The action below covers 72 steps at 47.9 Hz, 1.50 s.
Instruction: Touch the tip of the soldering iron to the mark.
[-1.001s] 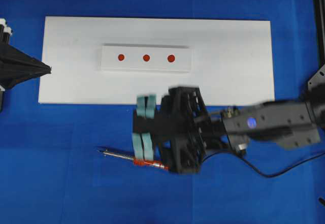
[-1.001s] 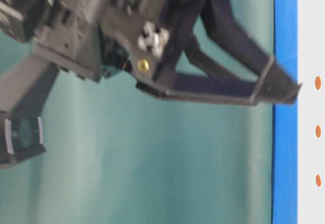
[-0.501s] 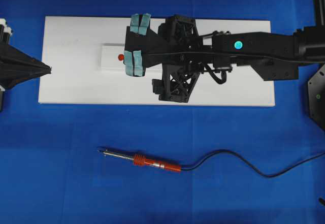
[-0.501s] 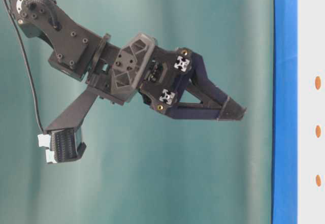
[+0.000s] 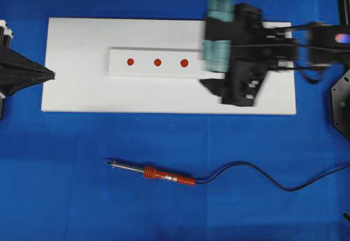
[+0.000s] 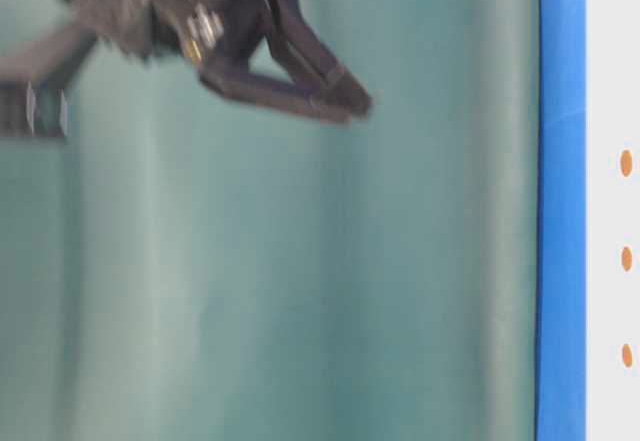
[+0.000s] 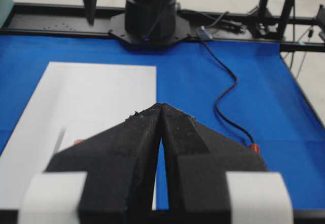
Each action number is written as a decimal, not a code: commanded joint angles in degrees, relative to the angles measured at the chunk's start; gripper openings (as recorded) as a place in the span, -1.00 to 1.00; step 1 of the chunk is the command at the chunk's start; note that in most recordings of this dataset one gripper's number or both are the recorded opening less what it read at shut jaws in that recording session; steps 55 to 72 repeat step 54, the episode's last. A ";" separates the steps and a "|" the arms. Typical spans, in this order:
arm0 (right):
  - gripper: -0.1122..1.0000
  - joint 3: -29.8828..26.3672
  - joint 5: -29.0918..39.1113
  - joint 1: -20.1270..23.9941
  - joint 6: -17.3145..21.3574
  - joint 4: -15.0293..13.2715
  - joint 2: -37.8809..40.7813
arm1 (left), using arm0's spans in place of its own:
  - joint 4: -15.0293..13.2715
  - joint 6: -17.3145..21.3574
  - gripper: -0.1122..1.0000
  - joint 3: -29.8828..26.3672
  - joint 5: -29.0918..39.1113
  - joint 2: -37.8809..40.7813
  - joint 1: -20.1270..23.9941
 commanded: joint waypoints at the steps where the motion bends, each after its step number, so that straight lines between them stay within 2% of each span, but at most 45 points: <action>1: 0.77 3.87 -2.90 0.09 0.18 -0.09 -6.77 | 0.09 -0.09 -0.80 -0.70 -0.26 0.26 -0.18; 14: 0.77 17.93 -10.28 -0.09 0.35 -0.09 -26.19 | 0.09 -0.09 -0.80 -0.70 -0.35 0.26 -0.18; 27: 0.74 26.89 -11.69 -0.09 0.44 0.09 -37.35 | 0.09 -0.09 -0.80 -0.70 -0.35 0.26 -0.18; 44: 0.71 34.63 -15.29 -0.35 0.44 0.09 -42.19 | 0.18 -0.09 -0.80 -0.62 -0.44 0.26 -0.18; 52: 0.71 36.91 -16.96 -1.85 0.44 0.18 -43.07 | 0.09 0.00 -0.80 -0.62 -0.44 0.26 -0.18; 72: 0.71 37.27 -17.31 -2.29 0.44 0.18 -42.98 | 0.09 0.00 -0.80 -0.62 -0.44 0.26 -0.18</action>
